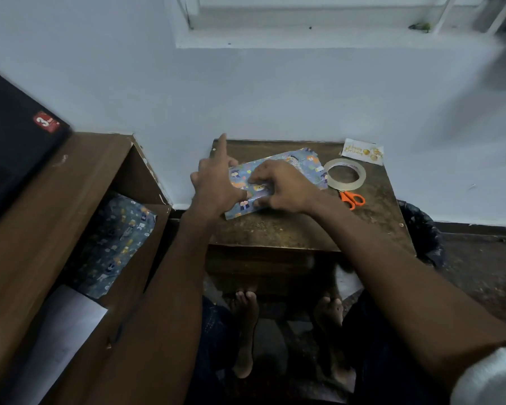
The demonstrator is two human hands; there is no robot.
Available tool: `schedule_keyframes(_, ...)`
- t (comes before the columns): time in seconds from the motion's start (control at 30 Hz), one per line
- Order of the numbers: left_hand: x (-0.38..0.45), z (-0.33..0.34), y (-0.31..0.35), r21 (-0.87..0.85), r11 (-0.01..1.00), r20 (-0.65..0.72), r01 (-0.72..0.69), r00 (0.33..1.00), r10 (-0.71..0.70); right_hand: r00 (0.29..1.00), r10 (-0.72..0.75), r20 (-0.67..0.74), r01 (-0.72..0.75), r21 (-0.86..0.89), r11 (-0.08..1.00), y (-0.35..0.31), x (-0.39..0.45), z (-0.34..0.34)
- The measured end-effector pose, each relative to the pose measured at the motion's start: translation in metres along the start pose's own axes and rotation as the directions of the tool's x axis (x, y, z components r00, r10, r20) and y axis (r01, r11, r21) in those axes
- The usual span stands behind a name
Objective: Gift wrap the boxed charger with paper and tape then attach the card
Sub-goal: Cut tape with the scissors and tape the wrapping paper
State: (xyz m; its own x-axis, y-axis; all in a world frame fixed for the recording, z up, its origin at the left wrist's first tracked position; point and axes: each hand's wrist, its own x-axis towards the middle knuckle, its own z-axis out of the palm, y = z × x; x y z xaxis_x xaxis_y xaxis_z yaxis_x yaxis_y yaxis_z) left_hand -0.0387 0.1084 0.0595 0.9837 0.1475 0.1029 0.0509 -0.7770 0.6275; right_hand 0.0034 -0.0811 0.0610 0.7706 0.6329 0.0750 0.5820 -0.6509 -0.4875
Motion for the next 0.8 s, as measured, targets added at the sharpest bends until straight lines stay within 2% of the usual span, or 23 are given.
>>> schedule_keyframes(0.13, -0.004, -0.008, -0.01, -0.01, 0.996, -0.059, 0.083, 0.995, -0.084, 1.0, 0.021, 0.005, -0.021, -0.016, 1.0, -0.002, 0.006, 0.002)
schedule_keyframes(0.27, -0.005, -0.017, -0.024, -0.167, 0.984, 0.041, 0.059, 0.998, -0.053, 0.999, 0.004, 0.032, -0.002, -0.046, 0.999, -0.008, 0.01, 0.005)
schedule_keyframes(0.43, -0.006, -0.027, -0.027, -0.325, 0.942, 0.027, 0.078, 0.997, -0.074, 0.999, -0.026, 0.043, 0.03, -0.094, 0.995, -0.012, 0.012, 0.007)
schedule_keyframes(0.6, -0.006, -0.017, -0.025, -0.365, 0.928, 0.069, 0.077, 0.996, -0.056, 0.999, 0.017, -0.047, -0.014, 0.058, 0.998, -0.008, 0.006, 0.006)
schedule_keyframes(0.7, -0.008, -0.006, -0.013, -0.387, 0.92, 0.086, 0.061, 0.996, -0.03, 0.99, 0.105, -0.093, -0.094, 0.123, 0.988, -0.002, 0.003, 0.002)
schedule_keyframes(0.8, -0.011, 0.003, 0.002, -0.441, 0.891, 0.108, 0.109, 0.992, -0.068, 0.978, 0.183, -0.103, -0.156, 0.232, 0.96, 0.012, 0.0, -0.006)
